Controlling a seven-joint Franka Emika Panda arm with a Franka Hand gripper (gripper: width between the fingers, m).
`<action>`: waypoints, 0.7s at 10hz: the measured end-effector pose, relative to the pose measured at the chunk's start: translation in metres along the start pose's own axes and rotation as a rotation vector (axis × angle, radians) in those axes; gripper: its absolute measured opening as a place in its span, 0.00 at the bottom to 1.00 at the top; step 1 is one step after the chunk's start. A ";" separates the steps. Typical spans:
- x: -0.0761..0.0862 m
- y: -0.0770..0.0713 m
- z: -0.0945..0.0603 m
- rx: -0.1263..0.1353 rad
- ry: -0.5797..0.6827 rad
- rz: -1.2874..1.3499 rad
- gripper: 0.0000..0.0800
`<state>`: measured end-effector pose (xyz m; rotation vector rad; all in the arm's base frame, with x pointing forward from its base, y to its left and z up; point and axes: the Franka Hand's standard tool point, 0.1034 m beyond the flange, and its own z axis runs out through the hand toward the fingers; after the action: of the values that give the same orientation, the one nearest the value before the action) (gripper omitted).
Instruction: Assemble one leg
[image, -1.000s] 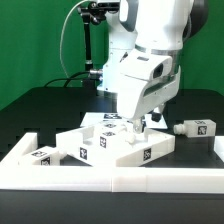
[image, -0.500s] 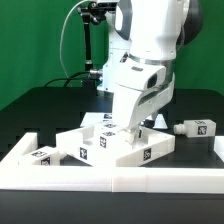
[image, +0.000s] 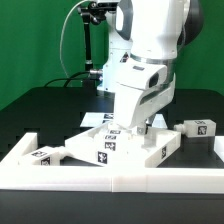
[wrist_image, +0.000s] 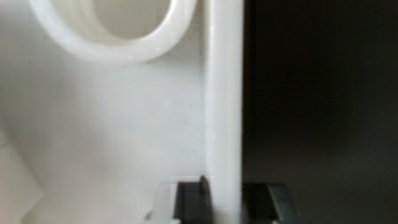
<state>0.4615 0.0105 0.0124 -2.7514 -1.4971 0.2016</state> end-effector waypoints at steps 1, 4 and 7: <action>0.000 0.000 0.000 0.000 0.000 0.000 0.07; 0.002 0.001 -0.001 -0.005 0.002 -0.123 0.07; 0.019 0.015 -0.004 -0.018 0.010 -0.358 0.07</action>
Offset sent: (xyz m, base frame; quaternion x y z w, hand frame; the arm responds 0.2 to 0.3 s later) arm 0.0074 0.0145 0.0004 -0.0072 0.0217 -0.1937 0.9808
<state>0.4844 0.0185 0.0131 -2.4330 -1.9570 0.1697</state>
